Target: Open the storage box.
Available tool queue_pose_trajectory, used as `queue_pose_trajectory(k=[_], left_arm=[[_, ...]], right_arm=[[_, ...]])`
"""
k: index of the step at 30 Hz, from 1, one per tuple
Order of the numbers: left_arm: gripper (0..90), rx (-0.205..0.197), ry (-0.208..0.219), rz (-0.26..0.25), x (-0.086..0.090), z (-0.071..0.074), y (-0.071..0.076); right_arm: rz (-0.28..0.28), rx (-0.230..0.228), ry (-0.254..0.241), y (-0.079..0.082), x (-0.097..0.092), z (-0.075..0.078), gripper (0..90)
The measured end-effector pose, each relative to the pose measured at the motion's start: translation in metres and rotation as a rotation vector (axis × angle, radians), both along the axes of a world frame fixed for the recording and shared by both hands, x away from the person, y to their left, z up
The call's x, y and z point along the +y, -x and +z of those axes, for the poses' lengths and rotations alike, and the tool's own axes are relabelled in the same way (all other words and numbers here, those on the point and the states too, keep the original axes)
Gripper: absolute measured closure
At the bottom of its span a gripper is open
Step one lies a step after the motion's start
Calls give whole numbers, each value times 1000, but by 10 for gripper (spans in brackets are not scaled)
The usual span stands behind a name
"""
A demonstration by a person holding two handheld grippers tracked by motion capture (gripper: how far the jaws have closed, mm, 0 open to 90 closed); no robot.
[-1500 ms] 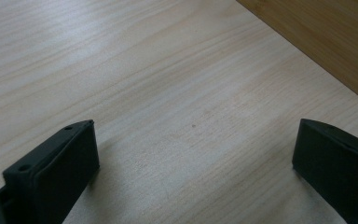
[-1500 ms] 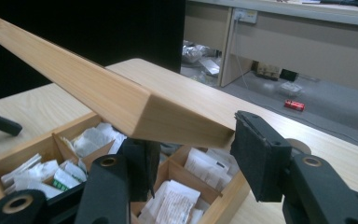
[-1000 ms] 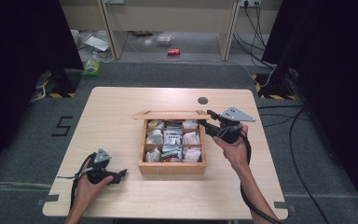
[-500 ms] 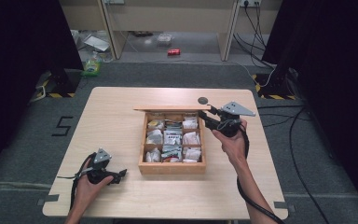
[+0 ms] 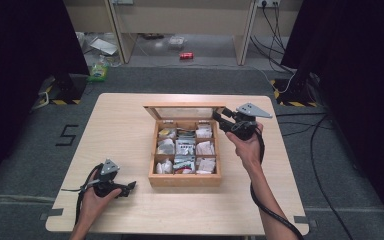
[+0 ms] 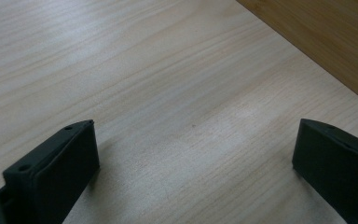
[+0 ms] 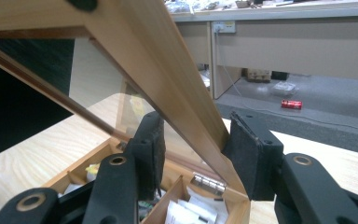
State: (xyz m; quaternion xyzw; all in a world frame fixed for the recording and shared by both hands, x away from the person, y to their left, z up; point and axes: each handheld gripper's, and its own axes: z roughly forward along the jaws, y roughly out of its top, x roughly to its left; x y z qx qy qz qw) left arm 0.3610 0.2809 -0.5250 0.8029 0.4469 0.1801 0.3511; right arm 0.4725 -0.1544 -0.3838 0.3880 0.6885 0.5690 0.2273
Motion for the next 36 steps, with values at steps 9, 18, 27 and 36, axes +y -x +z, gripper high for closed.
queue_pose_trajectory(k=[9, 18, 27, 36], left_arm=[[0, -1, -1, 0, 0, 0, 0], [0, 0, -1, 0, 0, 0, 0], [0, -1, -1, 0, 0, 0, 0], [0, -1, -1, 0, 0, 0, 0]], right_arm=[[-31, 12, -16, -19, 3, 3, 574], [-54, 32, -29, -30, 5, 4, 576], [-78, 59, -14, -39, 8, 2, 572], [-103, 80, 6, -47, 12, -3, 577]])
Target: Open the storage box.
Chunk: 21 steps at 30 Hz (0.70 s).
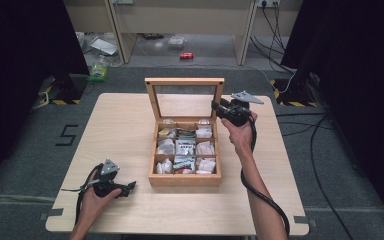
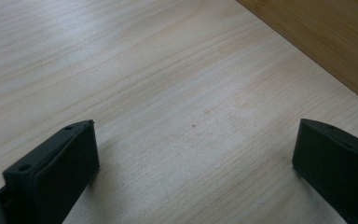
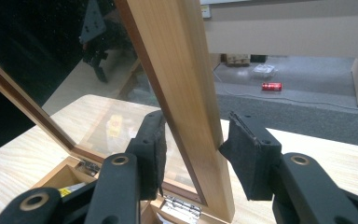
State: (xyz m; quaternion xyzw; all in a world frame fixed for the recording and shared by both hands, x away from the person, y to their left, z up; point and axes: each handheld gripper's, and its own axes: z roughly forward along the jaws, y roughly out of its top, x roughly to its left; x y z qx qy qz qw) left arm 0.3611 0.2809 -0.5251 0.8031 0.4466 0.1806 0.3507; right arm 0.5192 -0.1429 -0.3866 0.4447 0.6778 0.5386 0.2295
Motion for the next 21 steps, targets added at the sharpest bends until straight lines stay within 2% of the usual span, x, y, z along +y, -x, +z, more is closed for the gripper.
queue_pose_trajectory(k=[12, 21], left_arm=[[0, 0, 0, 0, 0, 0, 0], [0, 0, 0, 0, 0, 0, 0]], right_arm=[[-21, -2, 10, -9, 4, -1, 587], [-38, 16, 13, -14, 4, -3, 581]])
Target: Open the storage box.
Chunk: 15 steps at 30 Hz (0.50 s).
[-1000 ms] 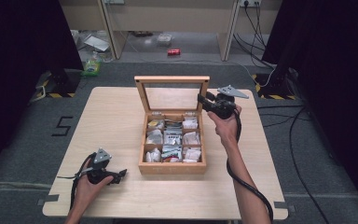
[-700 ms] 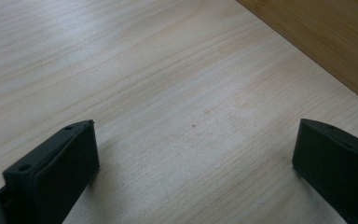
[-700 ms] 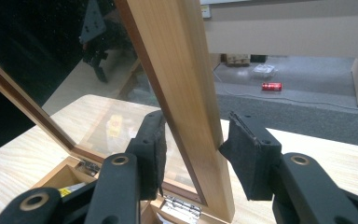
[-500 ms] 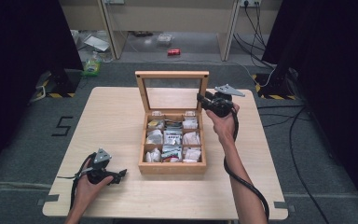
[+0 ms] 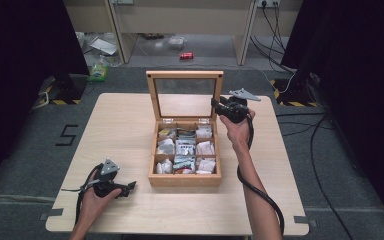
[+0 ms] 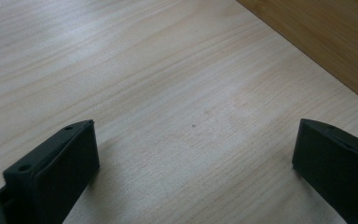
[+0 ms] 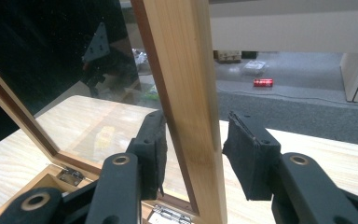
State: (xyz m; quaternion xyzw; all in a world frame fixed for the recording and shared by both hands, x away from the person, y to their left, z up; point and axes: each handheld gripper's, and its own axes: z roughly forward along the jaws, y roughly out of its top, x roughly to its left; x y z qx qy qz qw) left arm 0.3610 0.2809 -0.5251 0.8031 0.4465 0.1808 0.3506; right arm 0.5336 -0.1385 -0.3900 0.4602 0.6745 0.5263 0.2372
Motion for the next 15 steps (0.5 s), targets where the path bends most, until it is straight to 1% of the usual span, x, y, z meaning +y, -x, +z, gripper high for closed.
queue_pose_trajectory(k=[5, 7, 10, 15], left_arm=[[0, 0, 0, 0, 0, 0, 0], [0, 0, 0, 1, 0, 0, 0], [0, 0, 0, 0, 0, 0, 0], [0, 0, 1, 0, 0, 0, 0]], right_arm=[[-7, 2, -3, -2, 1, 0, 582], [-11, 9, 5, -2, 1, -1, 581], [-19, 16, 0, -2, -1, -3, 580], [-9, 19, 1, 1, -3, -6, 583]])
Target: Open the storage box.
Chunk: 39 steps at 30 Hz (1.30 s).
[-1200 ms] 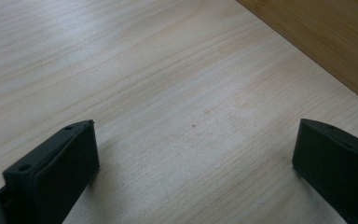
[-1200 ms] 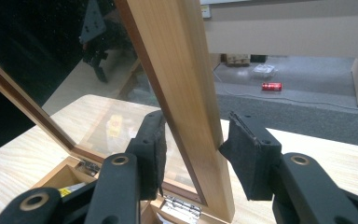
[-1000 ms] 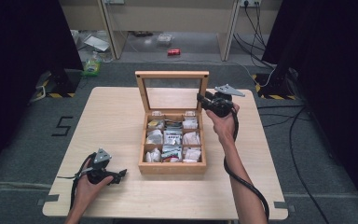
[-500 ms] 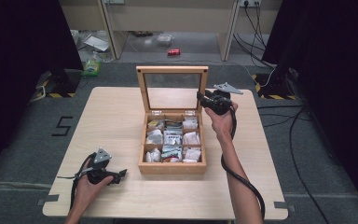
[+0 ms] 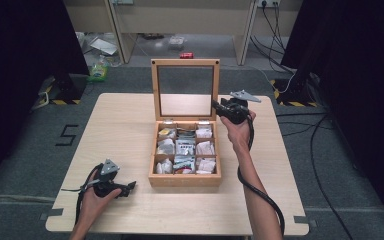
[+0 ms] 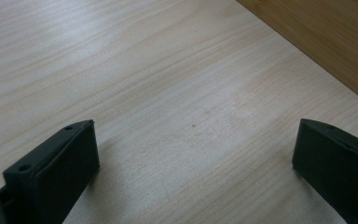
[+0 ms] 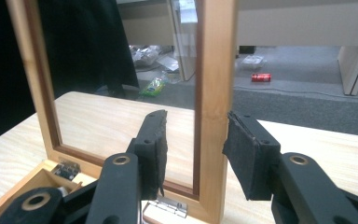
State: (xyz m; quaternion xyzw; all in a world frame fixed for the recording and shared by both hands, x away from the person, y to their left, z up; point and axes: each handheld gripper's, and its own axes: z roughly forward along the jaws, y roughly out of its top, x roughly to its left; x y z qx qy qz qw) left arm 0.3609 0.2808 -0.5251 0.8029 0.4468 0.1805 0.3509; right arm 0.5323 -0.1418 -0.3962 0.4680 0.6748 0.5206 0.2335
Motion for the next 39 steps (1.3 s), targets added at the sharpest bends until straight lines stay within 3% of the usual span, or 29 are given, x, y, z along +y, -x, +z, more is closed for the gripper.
queue_pose_trajectory(k=[22, 39], left_arm=[[0, 0, 0, 0, 0, 0, 0], [0, 0, 0, 0, 0, 0, 0]], right_arm=[[123, 43, 63, 30, -6, -4, 581], [173, 81, 83, 47, -3, -9, 575]])
